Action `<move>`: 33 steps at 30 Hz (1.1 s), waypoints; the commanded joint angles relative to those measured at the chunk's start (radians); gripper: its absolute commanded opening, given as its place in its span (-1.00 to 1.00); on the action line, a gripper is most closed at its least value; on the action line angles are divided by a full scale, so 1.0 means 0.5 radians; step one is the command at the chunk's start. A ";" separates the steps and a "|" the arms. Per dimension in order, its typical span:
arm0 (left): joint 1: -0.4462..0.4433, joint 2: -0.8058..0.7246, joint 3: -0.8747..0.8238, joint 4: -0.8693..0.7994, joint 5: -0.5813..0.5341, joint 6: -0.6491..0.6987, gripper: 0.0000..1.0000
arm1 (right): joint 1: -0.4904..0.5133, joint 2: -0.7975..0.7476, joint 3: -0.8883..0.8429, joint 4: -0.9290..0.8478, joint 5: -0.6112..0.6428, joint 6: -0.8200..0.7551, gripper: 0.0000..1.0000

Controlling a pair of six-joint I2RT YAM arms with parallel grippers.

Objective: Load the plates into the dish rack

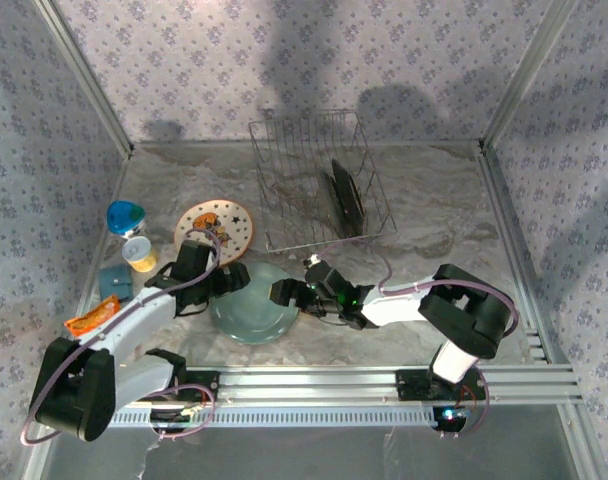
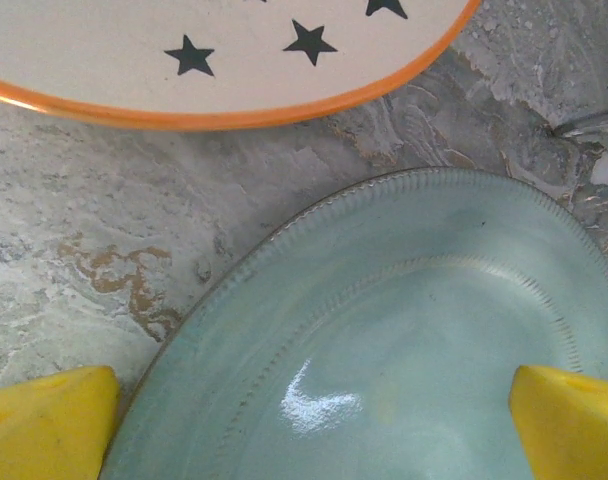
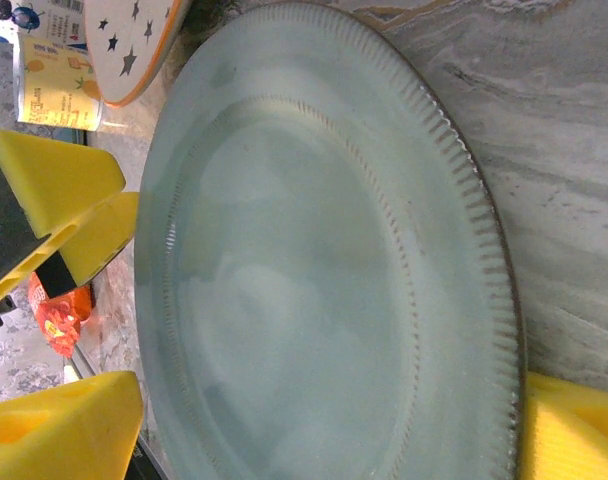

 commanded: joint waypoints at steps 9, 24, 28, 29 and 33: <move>-0.174 0.004 -0.005 0.070 -0.038 -0.124 0.99 | 0.020 0.040 0.005 0.089 -0.018 0.036 0.69; -0.237 0.088 0.075 0.106 -0.051 -0.152 0.99 | -0.041 -0.154 -0.048 0.061 -0.107 -0.001 0.31; -0.248 0.100 0.087 0.116 -0.049 -0.159 0.99 | -0.062 -0.209 -0.056 0.076 -0.127 0.002 0.23; -0.248 0.099 0.088 0.116 -0.048 -0.161 0.99 | -0.063 -0.217 -0.051 0.071 -0.133 0.000 0.23; -0.251 0.093 0.097 0.122 -0.037 -0.173 0.99 | -0.058 -0.198 -0.016 0.029 -0.152 -0.020 0.23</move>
